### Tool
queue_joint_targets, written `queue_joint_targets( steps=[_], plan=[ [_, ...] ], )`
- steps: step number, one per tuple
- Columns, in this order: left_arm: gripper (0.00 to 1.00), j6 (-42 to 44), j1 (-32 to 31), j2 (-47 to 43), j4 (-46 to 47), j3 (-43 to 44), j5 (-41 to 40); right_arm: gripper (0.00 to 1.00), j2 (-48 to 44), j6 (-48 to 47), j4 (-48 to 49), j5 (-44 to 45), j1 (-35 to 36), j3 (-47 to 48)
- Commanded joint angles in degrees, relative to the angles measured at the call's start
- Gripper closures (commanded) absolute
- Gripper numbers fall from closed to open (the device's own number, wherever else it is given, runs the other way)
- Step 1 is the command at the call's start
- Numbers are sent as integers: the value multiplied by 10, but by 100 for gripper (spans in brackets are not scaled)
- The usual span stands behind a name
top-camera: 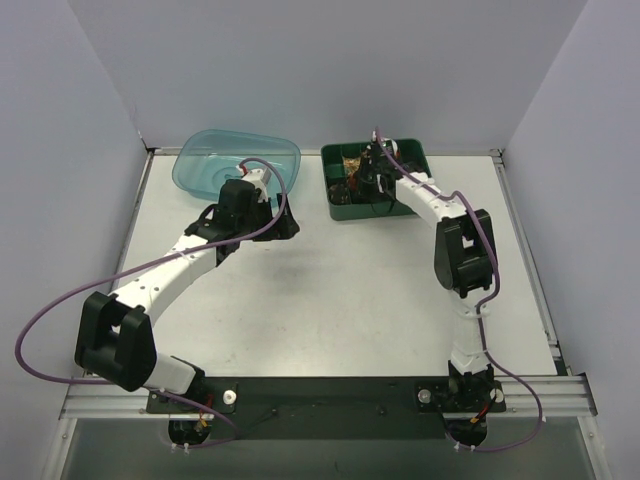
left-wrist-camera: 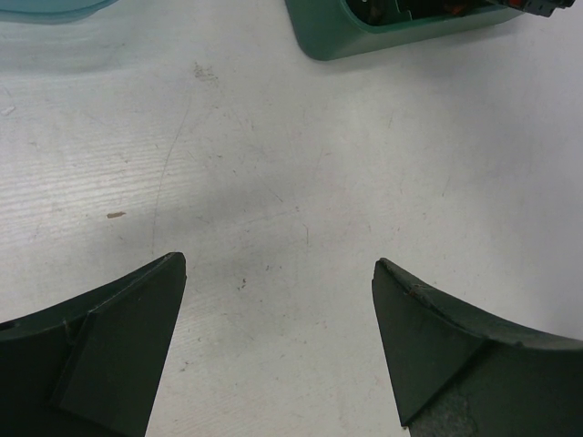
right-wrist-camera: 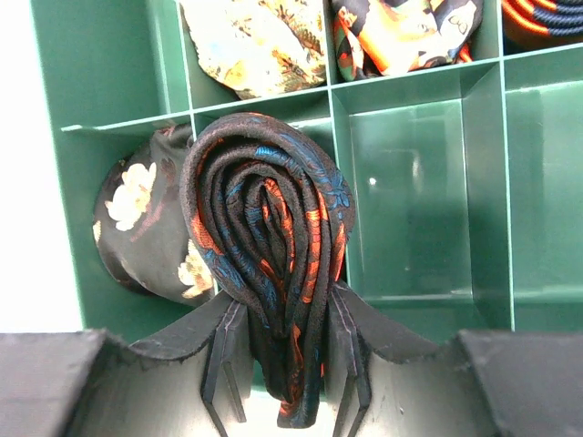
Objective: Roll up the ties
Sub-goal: Place the tie in the storage box.
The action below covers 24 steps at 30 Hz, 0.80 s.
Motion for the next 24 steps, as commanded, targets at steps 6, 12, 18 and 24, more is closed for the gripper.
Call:
queue_joint_targets(
  steps=[6, 12, 18, 24],
  plan=[
    [7, 9, 4, 1, 1, -2, -6, 100, 25, -29, -116, 32, 10, 84],
    [7, 11, 4, 4, 0, -1, -9, 100, 58, -45, -152, 34, 19, 121],
    [7, 12, 4, 5, 0, -1, -10, 100, 68, -34, -161, 59, 20, 121],
    [7, 13, 4, 7, -2, -1, -11, 100, 101, -46, -197, 60, 22, 177]
  ],
)
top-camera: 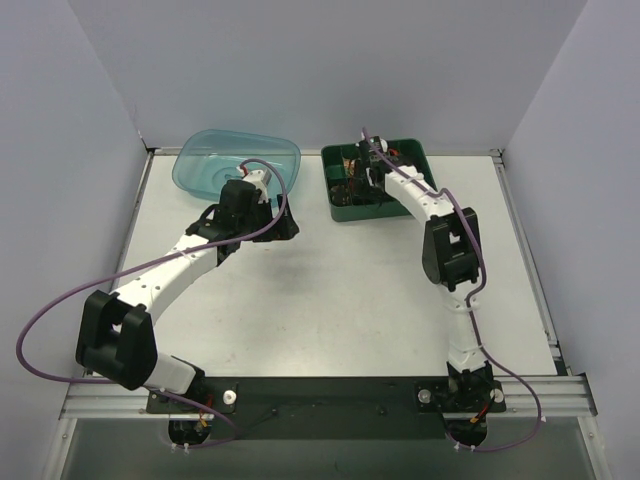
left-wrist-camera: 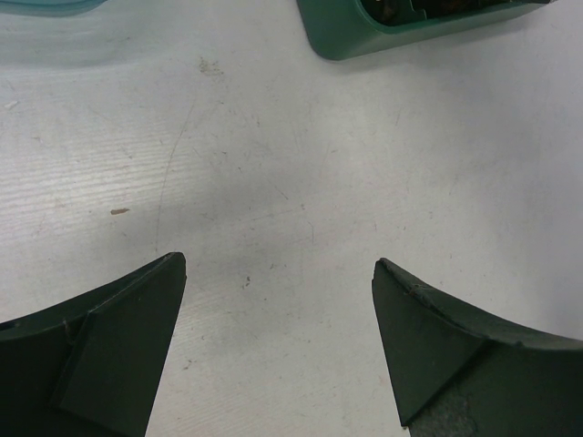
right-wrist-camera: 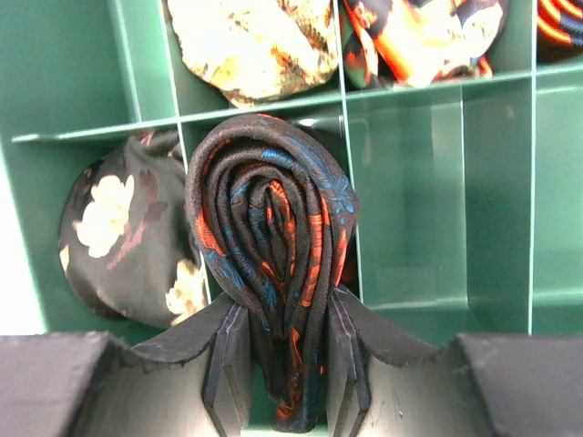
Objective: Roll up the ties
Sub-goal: Place the tie in the storage box.
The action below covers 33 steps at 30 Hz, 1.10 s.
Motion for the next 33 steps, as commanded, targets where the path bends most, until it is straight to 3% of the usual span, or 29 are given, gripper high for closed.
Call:
queue_joint_targets(
  steps=[1, 14, 17, 18, 21, 33],
  plan=[
    [7, 13, 4, 2, 1, 0, -7, 100, 51, -17, -91, 15, 5, 71],
    [7, 13, 4, 9, 1, 4, -6, 99, 65, -28, -106, -5, 4, 78],
    [7, 14, 4, 9, 0, 6, -8, 91, 49, -29, -106, -31, 2, 75],
    [7, 14, 4, 9, -2, 6, -7, 76, 39, -29, -106, -32, 3, 74],
    [7, 15, 4, 7, -2, 5, -9, 60, 18, -29, -106, -30, 3, 75],
    [7, 16, 4, 15, -2, 10, -7, 31, -26, -13, -107, -27, 3, 70]
  ],
)
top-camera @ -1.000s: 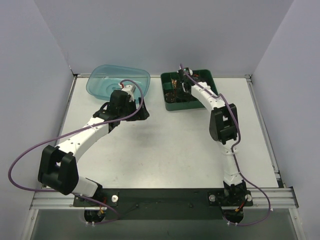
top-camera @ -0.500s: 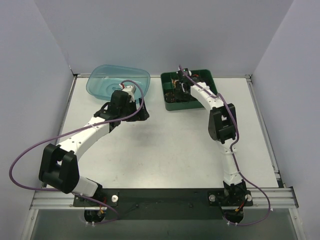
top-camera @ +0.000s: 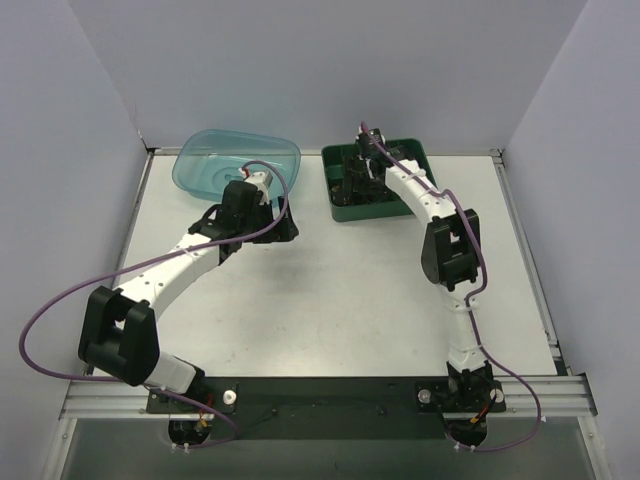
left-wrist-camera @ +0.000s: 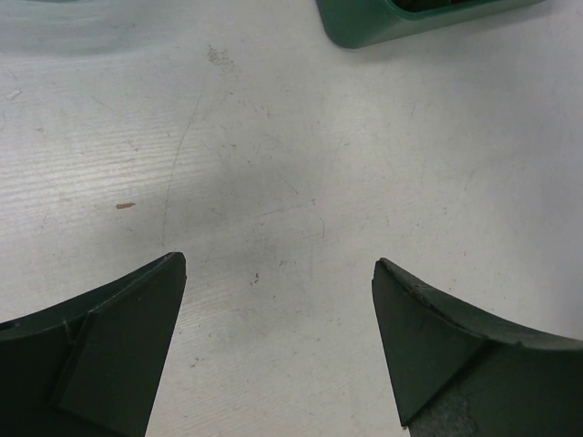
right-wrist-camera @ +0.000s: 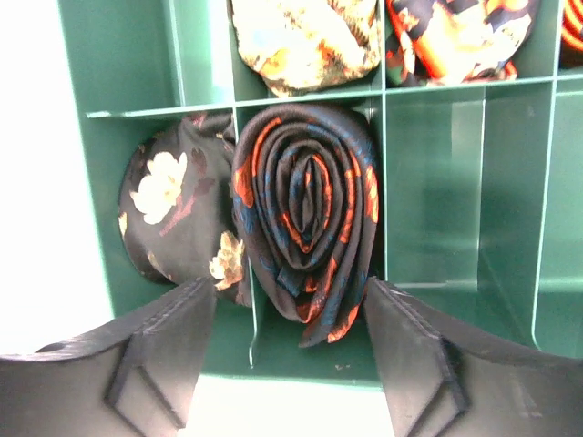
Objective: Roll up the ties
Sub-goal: Place the tie in the storage box.
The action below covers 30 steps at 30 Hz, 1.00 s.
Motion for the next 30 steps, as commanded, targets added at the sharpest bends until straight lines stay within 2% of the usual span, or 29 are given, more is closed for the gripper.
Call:
queue_joint_targets(
  steps=[1, 8, 13, 15, 16, 17, 19, 20, 23, 30],
  plan=[
    [7, 10, 4, 2, 4, 10, -5, 31, -39, 6, -38, 5, 1, -4],
    [7, 10, 4, 8, 4, 9, -4, 29, -60, 6, -31, 20, 1, 1],
    [7, 9, 4, 9, 6, 6, -4, 34, -63, 15, -5, 20, -7, 5],
    [7, 9, 4, 10, 5, 5, -3, 39, -52, 16, -1, 20, -12, 13],
    [7, 9, 4, 11, 5, 5, -4, 45, -46, 16, 2, 16, -13, 21],
    [7, 9, 4, 12, 5, 5, -4, 58, -36, 16, 4, 7, -16, 26],
    [7, 9, 4, 14, 5, 5, -4, 72, -30, 19, 8, -3, -20, 25],
    [7, 8, 4, 15, 6, 5, -4, 85, -27, 18, 23, -13, -21, 22],
    [7, 8, 4, 16, 6, 3, -4, 99, -32, 20, 64, -62, -33, -5],
    [7, 8, 4, 22, 7, 2, -3, 100, -15, 34, 75, -84, -49, -9]
  ],
)
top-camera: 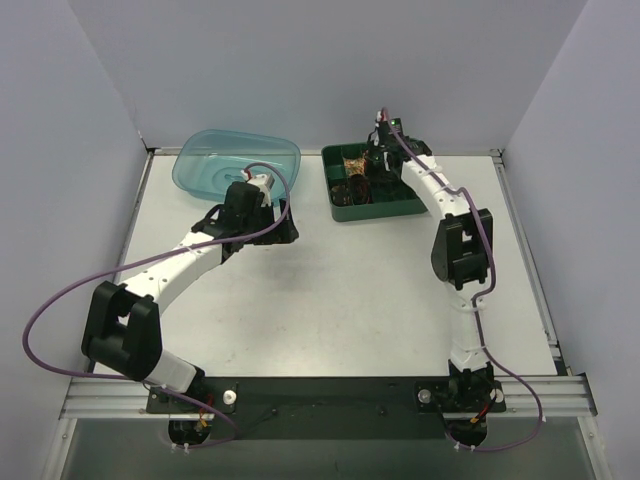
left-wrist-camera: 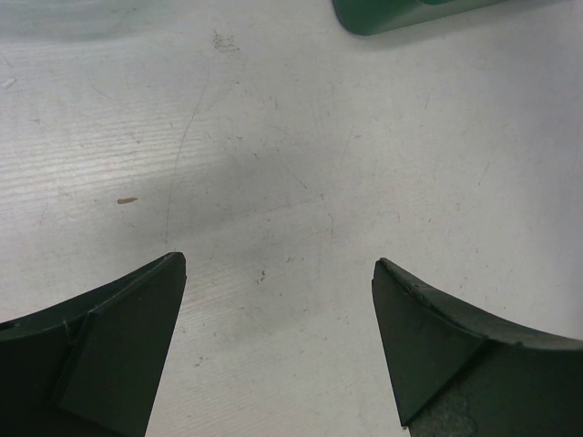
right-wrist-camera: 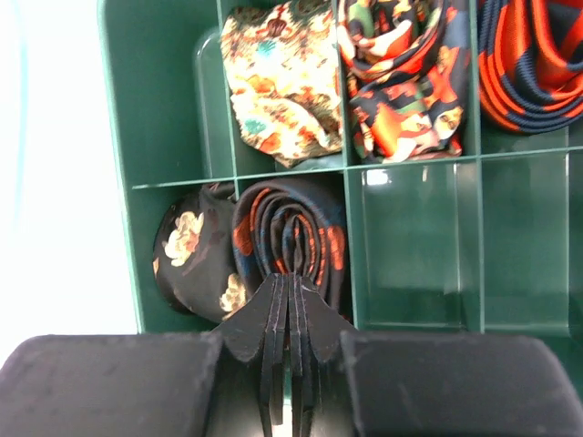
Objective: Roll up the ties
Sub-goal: Place the tie in the storage box, then reset both arms
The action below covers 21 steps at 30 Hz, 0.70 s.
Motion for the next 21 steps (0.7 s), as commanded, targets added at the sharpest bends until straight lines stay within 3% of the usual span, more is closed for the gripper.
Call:
queue_joint_targets(
  steps=[1, 13, 21],
  plan=[
    [7, 4, 4, 6, 10, 2, -4, 100, 10, 12, 14, -22, -9, -5],
    [7, 4, 4, 8, 6, 2, -5, 100, 70, 18, 6, -23, -11, -4],
    [7, 8, 4, 4, 10, 6, -6, 100, 42, 13, 5, -46, -16, 7]
  ],
)
